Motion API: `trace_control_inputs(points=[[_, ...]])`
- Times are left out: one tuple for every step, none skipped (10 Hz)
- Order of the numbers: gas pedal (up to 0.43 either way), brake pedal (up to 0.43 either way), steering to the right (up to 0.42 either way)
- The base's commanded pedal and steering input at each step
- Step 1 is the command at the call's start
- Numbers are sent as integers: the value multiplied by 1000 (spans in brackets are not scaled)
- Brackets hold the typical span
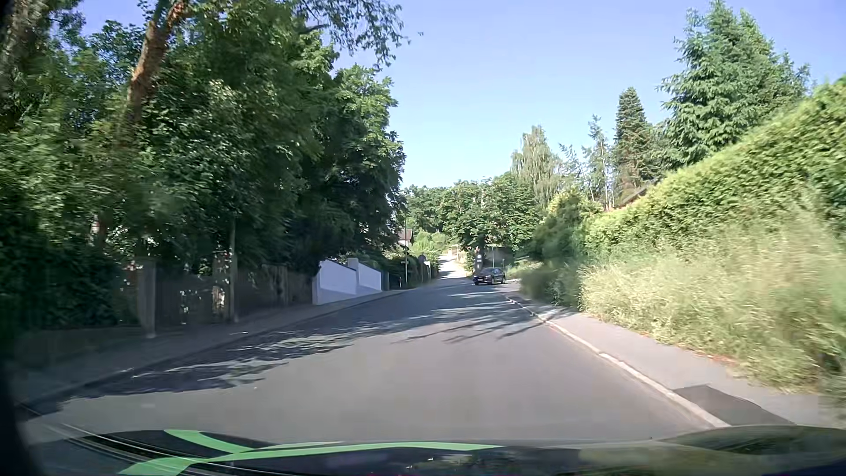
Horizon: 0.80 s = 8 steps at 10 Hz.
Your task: Follow the waypoints while adhering to traffic rules and regulations
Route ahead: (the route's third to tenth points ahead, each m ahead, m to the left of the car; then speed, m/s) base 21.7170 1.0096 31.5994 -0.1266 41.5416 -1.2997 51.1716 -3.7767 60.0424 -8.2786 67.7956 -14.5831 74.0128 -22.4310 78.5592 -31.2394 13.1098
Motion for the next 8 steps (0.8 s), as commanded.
trace_control_inputs(points=[[197,0,8],[130,0,8],[79,0,8],[28,0,8],[0,0,8],[0,0,8],[0,0,7],[0,0,6]])
